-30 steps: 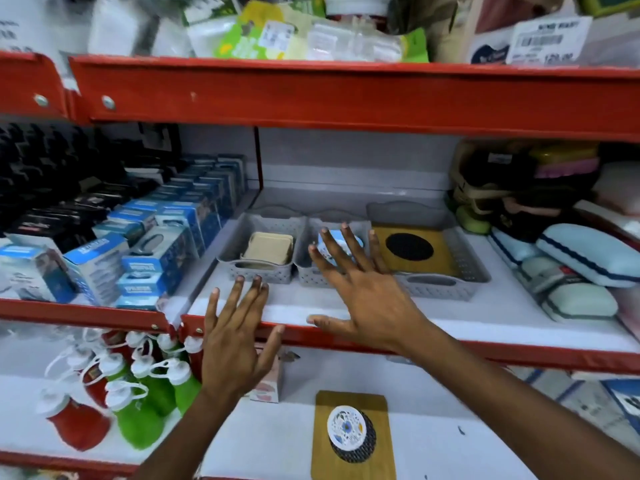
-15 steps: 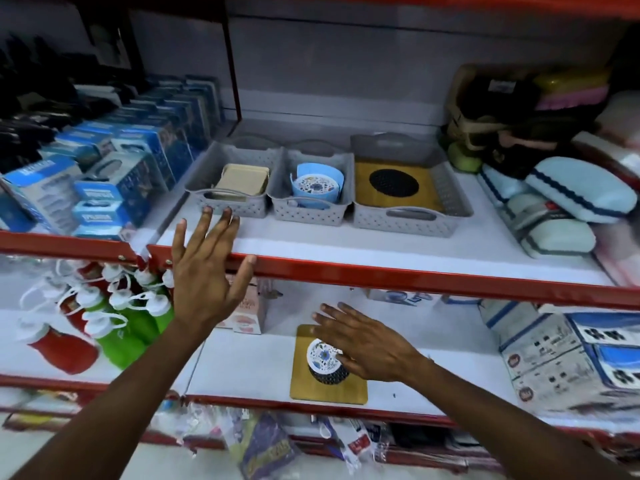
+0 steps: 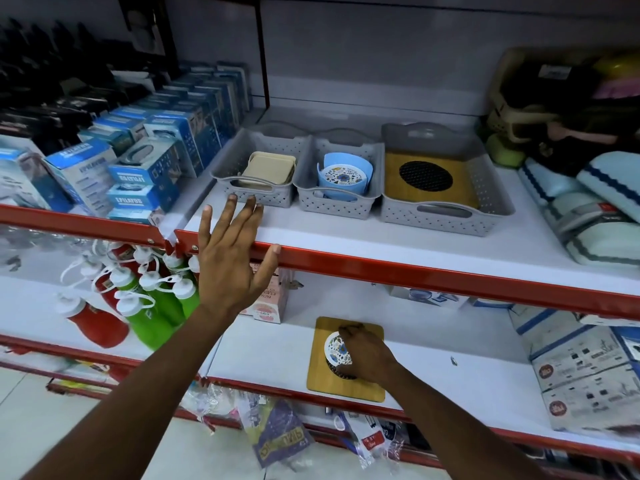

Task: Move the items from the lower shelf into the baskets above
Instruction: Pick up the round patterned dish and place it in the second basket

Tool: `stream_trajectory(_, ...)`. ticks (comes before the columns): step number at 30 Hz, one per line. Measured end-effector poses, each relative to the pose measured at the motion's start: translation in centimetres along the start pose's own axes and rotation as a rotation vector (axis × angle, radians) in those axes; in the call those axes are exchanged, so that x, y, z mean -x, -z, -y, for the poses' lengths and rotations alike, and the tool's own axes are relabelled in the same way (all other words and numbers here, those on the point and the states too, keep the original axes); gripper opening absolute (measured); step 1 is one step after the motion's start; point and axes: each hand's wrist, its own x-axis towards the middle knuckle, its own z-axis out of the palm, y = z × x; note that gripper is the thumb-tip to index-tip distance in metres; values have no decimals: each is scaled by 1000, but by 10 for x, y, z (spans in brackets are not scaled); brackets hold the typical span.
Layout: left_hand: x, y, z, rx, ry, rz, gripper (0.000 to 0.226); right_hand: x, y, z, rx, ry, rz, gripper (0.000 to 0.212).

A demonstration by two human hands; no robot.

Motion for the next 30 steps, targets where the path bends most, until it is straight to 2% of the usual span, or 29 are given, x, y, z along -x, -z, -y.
stream_trajectory(7,-1,0,1,6,-1,11,68,19,23,2,-158,78,-174,97)
stream_trajectory(10,-1,-1,2,10,-5,1,68,42,50,9,-183,164,-364,95)
stream_trajectory(15,0,-2,2,18,-14,-16,66,86,111,29,-119,362,-697,85)
stream_trajectory(18,2,-1,2,28,-20,-20,65,101,143,40,-91,416,-907,76)
stream_trajectory(21,2,-1,3,32,-27,-19,65,105,177,47,-116,359,-1000,83)
stream_trajectory(26,1,-2,5,24,-38,-16,66,93,220,56,-256,191,-1020,92)
stream_trajectory(30,1,0,6,32,-49,-31,67,80,232,56,-327,93,-1025,91)
